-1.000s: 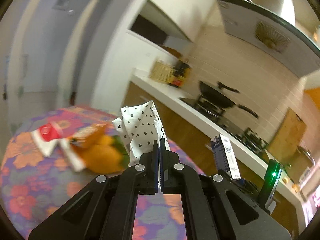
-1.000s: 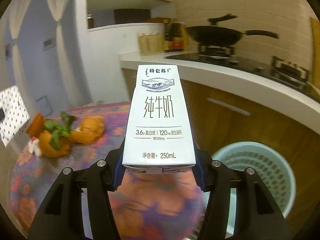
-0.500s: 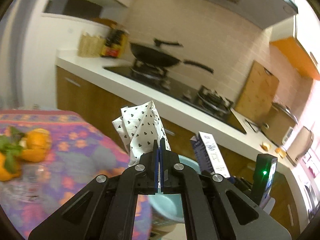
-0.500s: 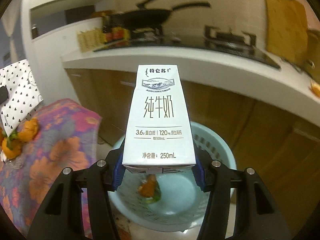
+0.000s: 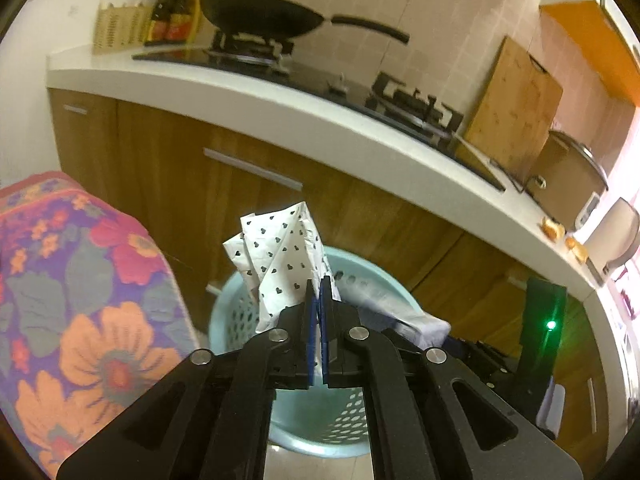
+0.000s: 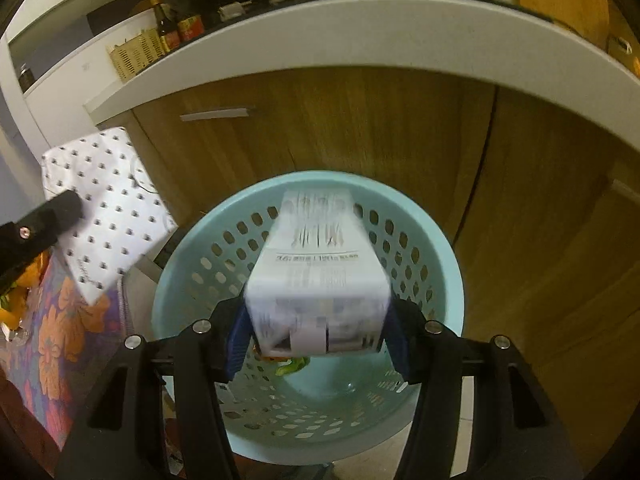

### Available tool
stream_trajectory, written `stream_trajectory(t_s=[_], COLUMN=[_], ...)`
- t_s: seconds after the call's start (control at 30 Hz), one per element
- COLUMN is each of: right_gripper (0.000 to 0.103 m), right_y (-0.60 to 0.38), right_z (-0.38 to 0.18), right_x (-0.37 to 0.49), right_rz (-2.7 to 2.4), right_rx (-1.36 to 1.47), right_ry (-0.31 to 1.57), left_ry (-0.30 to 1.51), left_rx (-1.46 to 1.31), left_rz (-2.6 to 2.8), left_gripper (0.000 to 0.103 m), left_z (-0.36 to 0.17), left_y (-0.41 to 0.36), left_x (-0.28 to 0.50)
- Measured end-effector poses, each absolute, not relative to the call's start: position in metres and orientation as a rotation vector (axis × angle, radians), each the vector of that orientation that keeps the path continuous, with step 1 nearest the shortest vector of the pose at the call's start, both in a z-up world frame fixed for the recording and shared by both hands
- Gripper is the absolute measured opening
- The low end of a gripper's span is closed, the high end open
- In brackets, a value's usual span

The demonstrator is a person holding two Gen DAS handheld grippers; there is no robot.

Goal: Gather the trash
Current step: 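Carry carton and napkin over the blue basket and open both tools, then return to the table and grasp the red-and-white paper cup with the left tool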

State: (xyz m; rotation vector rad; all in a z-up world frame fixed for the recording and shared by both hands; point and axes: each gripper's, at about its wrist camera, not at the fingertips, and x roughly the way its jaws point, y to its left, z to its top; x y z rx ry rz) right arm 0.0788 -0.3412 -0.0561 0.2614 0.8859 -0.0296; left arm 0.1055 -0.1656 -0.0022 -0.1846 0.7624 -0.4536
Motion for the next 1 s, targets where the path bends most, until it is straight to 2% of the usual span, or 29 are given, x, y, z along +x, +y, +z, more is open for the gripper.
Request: stream_trajectory(t_s=[0.03, 0.1, 0.17, 0.2, 0.6, 1.0], right_gripper=[0.054, 0.055, 0.058, 0.058, 0.058, 0.058], right_y=[-0.342, -0.345, -0.348, -0.350, -0.342, -0.260], right_z=[-0.058, -0.061, -0.061, -0.061, -0.039, 0.012], right_x=[0.080, 0.083, 0.082, 0.081, 0.063, 0.048], right_rz=[-0.023, -0.019, -0.017, -0.020, -0.002, 0.143], right_rx=[0.270, 0.282, 0.297, 0.301, 0.268, 0.168], right_ry=[0.894, 0.905, 0.907, 0.906, 0.838, 0.732], left_ry=[0.772, 0.796, 0.808, 0.806, 0.758, 0.606], left_rx=[-0.181, -0.166, -0.152, -0.146, -0.172, -0.215], left_rz=[-0.459, -0.468, -0.460, -0.455, -0.449, -0.368], left_gripper=[0.001, 0.011, 0.035, 0.037, 0.039, 0.043], left_z=[-0.005, -0.011, -0.016, -0.017, -0.003, 0.052], left_y=[-0.169, -0.176, -0.180, -0.181, -0.159, -0.085], left_x=[0.108, 0.111, 0.112, 0.111, 0.093, 0.045])
